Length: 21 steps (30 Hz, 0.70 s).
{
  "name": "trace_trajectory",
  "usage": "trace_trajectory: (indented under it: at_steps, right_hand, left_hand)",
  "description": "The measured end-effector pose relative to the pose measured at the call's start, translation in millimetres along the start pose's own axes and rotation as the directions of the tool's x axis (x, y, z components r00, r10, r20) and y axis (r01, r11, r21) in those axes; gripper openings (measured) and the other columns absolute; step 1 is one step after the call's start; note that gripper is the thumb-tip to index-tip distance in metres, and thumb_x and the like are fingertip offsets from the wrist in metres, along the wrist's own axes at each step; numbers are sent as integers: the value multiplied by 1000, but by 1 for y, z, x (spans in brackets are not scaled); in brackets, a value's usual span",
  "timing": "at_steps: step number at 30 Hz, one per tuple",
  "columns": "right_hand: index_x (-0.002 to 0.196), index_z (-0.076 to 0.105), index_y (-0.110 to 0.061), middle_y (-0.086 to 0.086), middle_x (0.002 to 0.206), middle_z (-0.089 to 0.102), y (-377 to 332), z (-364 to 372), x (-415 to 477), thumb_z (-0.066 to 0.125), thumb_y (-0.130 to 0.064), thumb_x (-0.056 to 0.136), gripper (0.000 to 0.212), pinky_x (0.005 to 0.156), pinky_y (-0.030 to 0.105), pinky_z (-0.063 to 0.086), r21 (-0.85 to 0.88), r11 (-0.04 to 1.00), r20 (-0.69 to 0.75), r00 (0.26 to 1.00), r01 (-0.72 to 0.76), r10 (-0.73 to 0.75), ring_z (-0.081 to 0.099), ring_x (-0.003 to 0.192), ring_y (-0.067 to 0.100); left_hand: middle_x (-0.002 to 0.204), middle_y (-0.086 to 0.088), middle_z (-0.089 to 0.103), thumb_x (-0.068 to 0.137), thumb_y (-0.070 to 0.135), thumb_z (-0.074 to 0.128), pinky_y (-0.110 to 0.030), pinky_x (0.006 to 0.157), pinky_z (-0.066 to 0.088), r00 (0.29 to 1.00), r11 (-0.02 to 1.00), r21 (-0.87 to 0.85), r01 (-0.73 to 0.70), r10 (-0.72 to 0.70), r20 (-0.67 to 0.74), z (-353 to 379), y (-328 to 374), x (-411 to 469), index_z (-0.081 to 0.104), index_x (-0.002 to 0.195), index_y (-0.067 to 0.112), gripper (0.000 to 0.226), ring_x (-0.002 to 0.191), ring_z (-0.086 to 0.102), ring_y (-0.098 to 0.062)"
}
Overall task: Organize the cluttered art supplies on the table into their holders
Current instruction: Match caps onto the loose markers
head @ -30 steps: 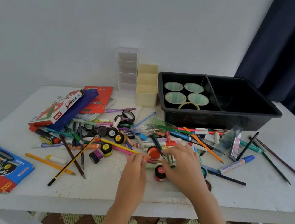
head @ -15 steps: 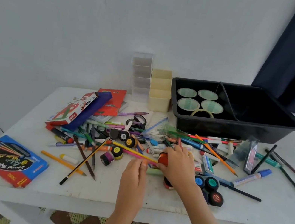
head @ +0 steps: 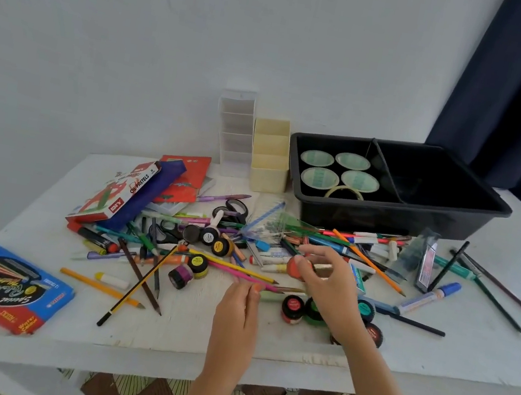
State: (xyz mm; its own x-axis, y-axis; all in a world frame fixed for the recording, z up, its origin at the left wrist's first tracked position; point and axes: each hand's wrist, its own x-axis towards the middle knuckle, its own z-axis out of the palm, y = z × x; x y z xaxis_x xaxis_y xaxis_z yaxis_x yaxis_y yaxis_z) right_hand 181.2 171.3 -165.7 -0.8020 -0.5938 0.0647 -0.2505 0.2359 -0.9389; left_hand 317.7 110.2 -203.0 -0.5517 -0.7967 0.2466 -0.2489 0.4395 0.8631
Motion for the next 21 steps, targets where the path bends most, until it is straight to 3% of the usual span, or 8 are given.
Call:
trace_trajectory:
  at_steps: [3, 5, 8, 10, 12, 14, 17, 21]
  right_hand:
    - [90, 68, -17, 2, 91, 65, -5, -11, -15, 64, -15, 87, 6, 64, 29, 59, 223, 971, 59, 995, -92, 80, 67, 77, 18]
    - [97, 69, -15, -1, 89, 66, -3, -19, -23, 64, -18, 86, 12, 67, 27, 58, 172, 980, 79, 993, -105, 93, 67, 75, 11]
    - [114, 66, -23, -6, 106, 63, 7, -28, -33, 54, -24, 94, 24, 88, 37, 54, 148, 971, 125, 978, -186, 168, 69, 85, 13]
    - [119, 64, -29, -12, 115, 60, 9, -34, -39, 49, -22, 97, 27, 92, 42, 51, 130, 976, 151, 976, -176, 156, 66, 95, 15]
    - [119, 62, -30, -12, 109, 63, 11, -40, -47, 58, -21, 92, 29, 93, 35, 50, 12, 997, 142, 987, -72, 69, 62, 98, 10]
    - [112, 64, -28, -12, 101, 65, 11, -40, -54, 72, -19, 81, 33, 85, 19, 48, -140, 990, 68, 998, 13, -4, 60, 95, 4]
    - [95, 69, -23, -14, 89, 66, 16, -33, -64, 81, -15, 71, 28, 72, 8, 45, -220, 973, -1, 998, 63, -65, 59, 85, 0]
    - [97, 70, -18, -8, 94, 60, 32, -23, -71, 80, -10, 70, 30, 81, 17, 36, -425, 895, -29, 987, 133, -160, 53, 96, 13]
  left_hand:
    - [85, 7, 57, 99, 23, 39, -11, 67, 37, 1000, 1000, 15, -15, 15, 21, 4, 0, -2, 60, 98, 18, 22, 80, 52, 0]
    - [89, 8, 56, 99, 24, 39, -11, 69, 37, 999, 999, 29, -35, 34, 29, 5, 2, -3, 60, 101, 19, 21, 84, 52, 1]
    - [103, 11, 54, 98, 21, 43, -3, 79, 35, 994, 987, 119, -104, 99, 46, 5, 3, -6, 60, 110, 18, 21, 94, 49, 2]
    - [108, 14, 53, 97, 18, 46, -4, 86, 32, 990, 968, 208, -141, 132, 57, 3, 3, -8, 59, 115, 18, 23, 100, 46, 2]
    - [116, 8, 57, 95, 16, 50, -19, 99, 36, 982, 936, 297, -190, 177, 70, 3, -1, -10, 60, 118, 16, 26, 111, 49, -7]
    - [129, 1, 55, 95, 17, 49, -31, 113, 25, 976, 905, 367, -213, 184, 115, 4, -8, -14, 57, 125, 14, 31, 127, 44, -15]
    - [149, 5, 33, 100, 23, 36, -19, 114, -3, 973, 914, 352, -201, 143, 182, 6, -16, -20, 40, 140, 15, 41, 140, 13, -3]
    - [154, 10, 13, 93, 40, 8, -15, 109, -17, 962, 903, 376, -207, 119, 244, 9, -23, -25, 25, 146, 16, 60, 138, -6, 1]
